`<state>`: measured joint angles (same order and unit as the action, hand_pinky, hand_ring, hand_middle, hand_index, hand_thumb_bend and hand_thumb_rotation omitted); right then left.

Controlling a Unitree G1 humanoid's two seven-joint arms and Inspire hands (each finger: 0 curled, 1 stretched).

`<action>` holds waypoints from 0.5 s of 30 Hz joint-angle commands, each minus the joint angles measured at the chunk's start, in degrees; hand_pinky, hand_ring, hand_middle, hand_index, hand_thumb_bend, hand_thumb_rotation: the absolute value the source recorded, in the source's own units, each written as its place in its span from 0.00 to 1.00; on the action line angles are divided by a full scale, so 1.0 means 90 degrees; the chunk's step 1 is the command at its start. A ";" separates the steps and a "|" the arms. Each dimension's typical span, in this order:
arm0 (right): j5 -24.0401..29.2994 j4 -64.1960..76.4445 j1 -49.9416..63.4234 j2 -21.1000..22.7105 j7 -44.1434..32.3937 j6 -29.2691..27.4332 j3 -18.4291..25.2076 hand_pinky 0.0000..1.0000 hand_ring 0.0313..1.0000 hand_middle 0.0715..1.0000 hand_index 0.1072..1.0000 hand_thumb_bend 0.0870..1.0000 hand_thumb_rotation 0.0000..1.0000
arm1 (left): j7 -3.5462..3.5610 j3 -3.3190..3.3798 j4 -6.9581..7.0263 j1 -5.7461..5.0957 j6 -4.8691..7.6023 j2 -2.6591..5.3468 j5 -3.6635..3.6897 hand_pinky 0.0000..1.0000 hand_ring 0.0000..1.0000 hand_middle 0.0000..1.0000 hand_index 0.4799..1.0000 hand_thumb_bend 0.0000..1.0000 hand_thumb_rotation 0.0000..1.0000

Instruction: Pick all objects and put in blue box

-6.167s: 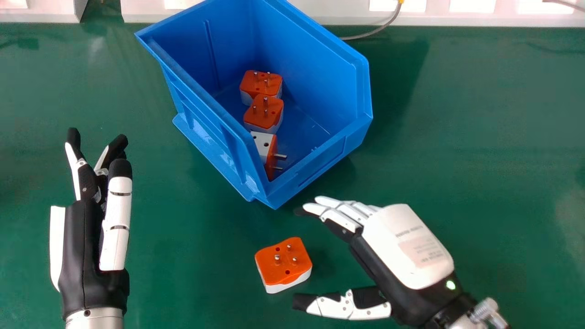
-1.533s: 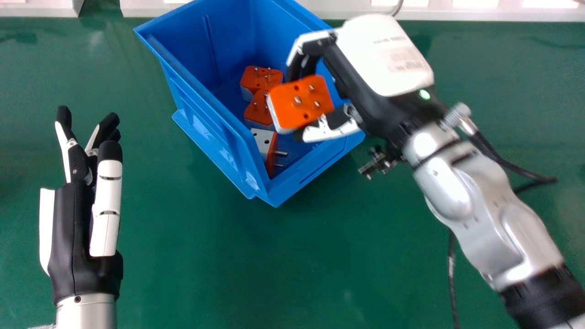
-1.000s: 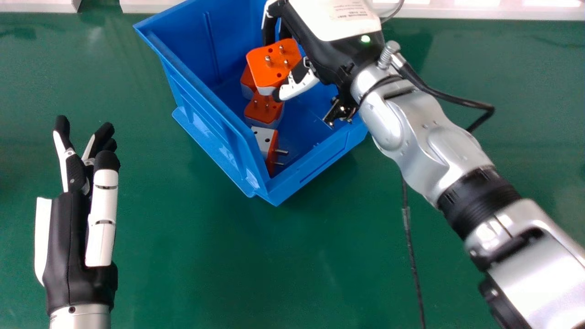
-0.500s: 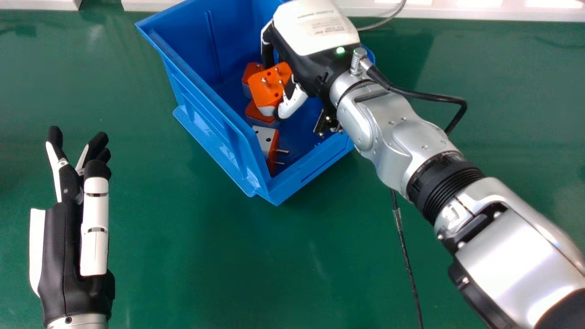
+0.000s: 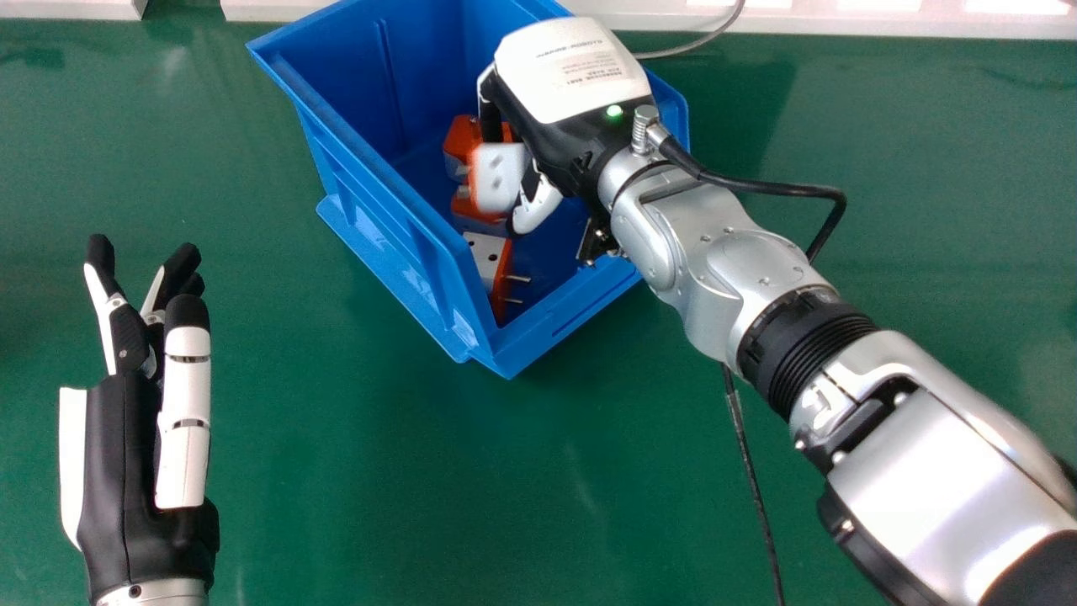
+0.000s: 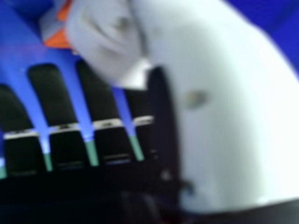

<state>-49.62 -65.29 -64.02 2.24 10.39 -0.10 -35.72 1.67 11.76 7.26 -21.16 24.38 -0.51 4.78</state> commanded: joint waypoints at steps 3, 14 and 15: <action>-0.0069 0.0307 -0.0203 0.0106 0.0076 0.0126 -0.0085 0.86 0.99 1.00 1.00 0.73 0.72 | -0.0046 -0.0026 0.0035 0.0054 0.0116 -0.0005 -0.0076 0.94 0.94 0.93 0.89 0.37 0.87; 0.0075 0.0882 0.0078 0.0289 0.0256 0.0266 0.0053 0.88 1.00 1.00 1.00 0.63 0.69 | -0.0095 -0.0043 -0.0176 0.0273 0.0207 -0.0063 -0.0214 0.91 0.93 0.92 0.87 0.39 0.88; 0.0106 0.1048 0.0163 0.0344 0.0285 0.0256 0.0105 0.88 1.00 1.00 1.00 0.61 0.67 | -0.0096 -0.0040 -0.0199 0.0287 0.0227 -0.0073 -0.0235 0.91 0.93 0.92 0.87 0.39 0.89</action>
<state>-49.32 -58.55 -62.26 4.04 10.99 1.92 -36.02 1.03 11.48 5.29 -18.85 24.78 -0.63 3.22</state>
